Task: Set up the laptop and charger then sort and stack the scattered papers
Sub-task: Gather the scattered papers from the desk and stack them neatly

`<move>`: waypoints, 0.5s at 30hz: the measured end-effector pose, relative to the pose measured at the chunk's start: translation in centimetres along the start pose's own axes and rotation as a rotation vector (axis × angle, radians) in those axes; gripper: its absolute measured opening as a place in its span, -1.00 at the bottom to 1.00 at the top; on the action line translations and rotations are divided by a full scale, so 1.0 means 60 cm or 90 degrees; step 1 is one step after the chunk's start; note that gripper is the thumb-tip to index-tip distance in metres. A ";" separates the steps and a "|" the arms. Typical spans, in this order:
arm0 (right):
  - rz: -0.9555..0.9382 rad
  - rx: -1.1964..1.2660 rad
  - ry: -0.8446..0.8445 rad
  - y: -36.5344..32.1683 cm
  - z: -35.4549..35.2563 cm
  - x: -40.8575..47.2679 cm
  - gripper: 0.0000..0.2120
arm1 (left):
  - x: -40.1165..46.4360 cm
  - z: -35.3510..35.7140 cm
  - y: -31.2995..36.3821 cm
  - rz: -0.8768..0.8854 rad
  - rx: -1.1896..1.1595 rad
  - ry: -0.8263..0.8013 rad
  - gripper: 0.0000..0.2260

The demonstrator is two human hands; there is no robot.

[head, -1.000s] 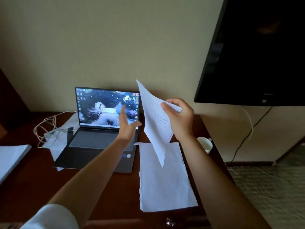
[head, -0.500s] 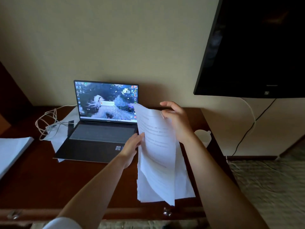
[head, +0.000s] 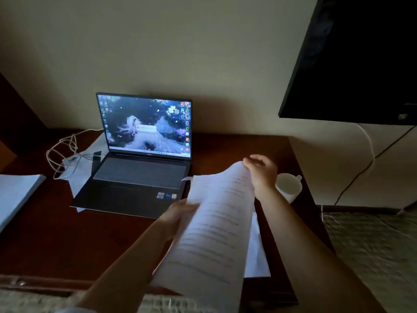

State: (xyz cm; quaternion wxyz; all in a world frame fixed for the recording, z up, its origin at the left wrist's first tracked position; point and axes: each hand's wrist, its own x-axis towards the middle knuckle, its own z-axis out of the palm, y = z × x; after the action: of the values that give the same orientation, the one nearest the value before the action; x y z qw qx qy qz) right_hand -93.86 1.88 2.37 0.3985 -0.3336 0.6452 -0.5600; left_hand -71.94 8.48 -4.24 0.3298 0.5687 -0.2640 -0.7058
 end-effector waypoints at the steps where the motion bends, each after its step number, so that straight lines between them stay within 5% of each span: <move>1: 0.037 -0.043 0.015 0.019 -0.003 0.012 -0.80 | 0.008 -0.003 -0.008 0.003 -0.002 0.024 -0.64; 8: 0.313 -0.212 -0.253 0.141 -0.018 -0.009 -0.64 | 0.072 0.005 -0.041 0.035 0.067 0.270 -0.86; 13: 0.323 -0.288 -0.305 0.155 -0.015 0.003 -0.43 | 0.092 0.020 -0.029 0.081 0.205 0.234 -0.74; 15: 0.269 -0.273 -0.268 0.153 -0.019 0.009 -0.63 | 0.095 0.028 -0.019 0.096 0.224 0.201 -0.79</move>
State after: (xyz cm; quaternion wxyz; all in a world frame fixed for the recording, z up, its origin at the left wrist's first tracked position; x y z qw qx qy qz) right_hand -94.95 3.30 -6.69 0.5504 -0.3768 0.7065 -0.2366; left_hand -74.54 4.84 -8.33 0.3146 0.6993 -0.3697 -0.5248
